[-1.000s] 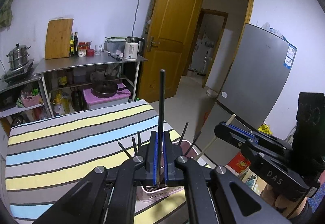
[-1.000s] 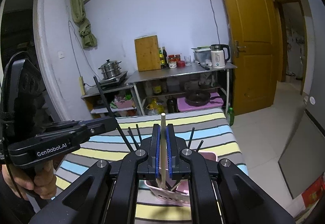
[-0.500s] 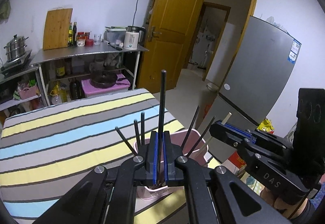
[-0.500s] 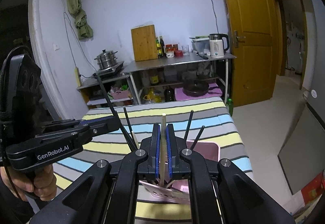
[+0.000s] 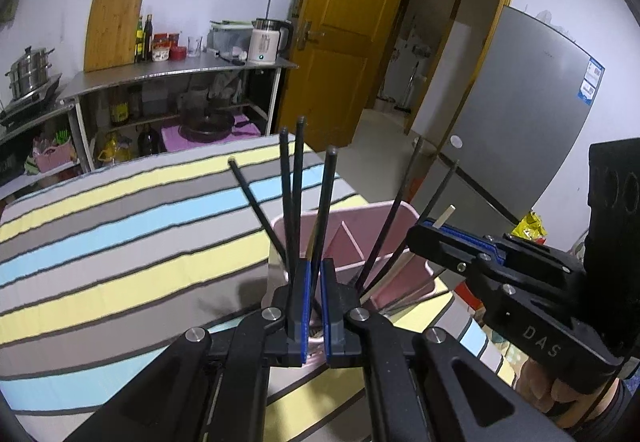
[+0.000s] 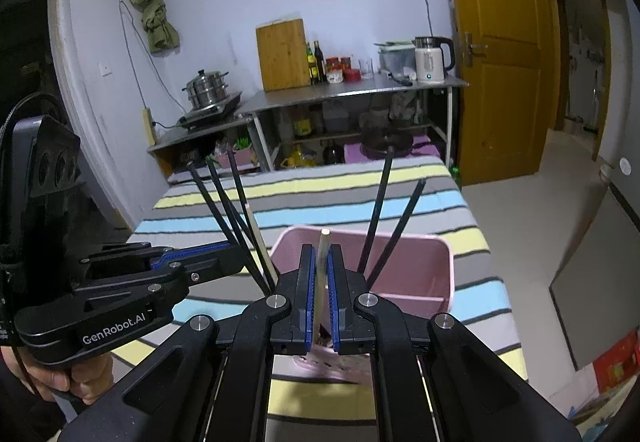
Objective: Organize utensils
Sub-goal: 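Open both grippers to drop the chopsticks into the basket and pull back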
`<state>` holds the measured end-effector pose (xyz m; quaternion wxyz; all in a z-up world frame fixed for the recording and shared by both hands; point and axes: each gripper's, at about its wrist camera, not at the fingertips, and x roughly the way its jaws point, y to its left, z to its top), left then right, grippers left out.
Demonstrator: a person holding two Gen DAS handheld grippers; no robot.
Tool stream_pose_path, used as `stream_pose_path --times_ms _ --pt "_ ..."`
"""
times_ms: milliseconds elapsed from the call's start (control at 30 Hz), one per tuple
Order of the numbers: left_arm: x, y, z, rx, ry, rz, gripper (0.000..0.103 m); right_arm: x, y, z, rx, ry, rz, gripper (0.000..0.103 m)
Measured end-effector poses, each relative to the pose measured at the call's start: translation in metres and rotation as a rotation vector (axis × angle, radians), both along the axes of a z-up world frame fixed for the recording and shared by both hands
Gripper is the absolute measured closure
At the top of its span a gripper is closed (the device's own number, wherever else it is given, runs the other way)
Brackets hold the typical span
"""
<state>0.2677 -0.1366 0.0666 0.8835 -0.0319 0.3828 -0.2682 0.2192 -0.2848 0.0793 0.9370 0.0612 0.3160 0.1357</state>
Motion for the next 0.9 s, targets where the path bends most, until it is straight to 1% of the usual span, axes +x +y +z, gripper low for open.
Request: stream_pose_path --times_ms 100,200,233,267,300,533,633,800,900 --pt "0.000 0.001 -0.005 0.000 0.012 -0.002 0.099 0.001 -0.002 -0.006 0.006 0.019 -0.005 0.097" --pt "-0.004 0.003 -0.005 0.009 0.007 0.002 0.098 0.001 -0.005 -0.007 0.002 0.032 -0.016 0.096" --pt "-0.005 0.003 -0.004 0.009 0.005 0.003 0.098 0.000 -0.005 -0.007 0.002 0.030 -0.018 0.095" --pt "-0.006 0.004 -0.003 0.008 0.000 0.002 0.097 -0.003 -0.006 -0.004 0.000 0.024 -0.022 0.091" --pt "-0.009 0.006 -0.002 0.009 -0.007 0.002 0.096 -0.005 -0.007 -0.003 -0.001 0.018 -0.025 0.089" --pt "-0.035 0.013 0.009 0.011 -0.049 0.006 0.092 -0.021 -0.013 0.009 0.001 -0.014 -0.043 0.087" --pt "-0.047 0.016 0.012 0.014 -0.066 0.006 0.090 -0.031 -0.016 0.012 0.008 -0.026 -0.053 0.083" --pt "-0.069 0.020 0.011 0.020 -0.091 0.022 0.086 -0.048 -0.017 0.011 -0.002 -0.037 -0.057 0.082" --pt "-0.083 0.024 0.009 0.015 -0.111 0.032 0.085 -0.060 -0.017 0.008 -0.008 -0.044 -0.063 0.082"
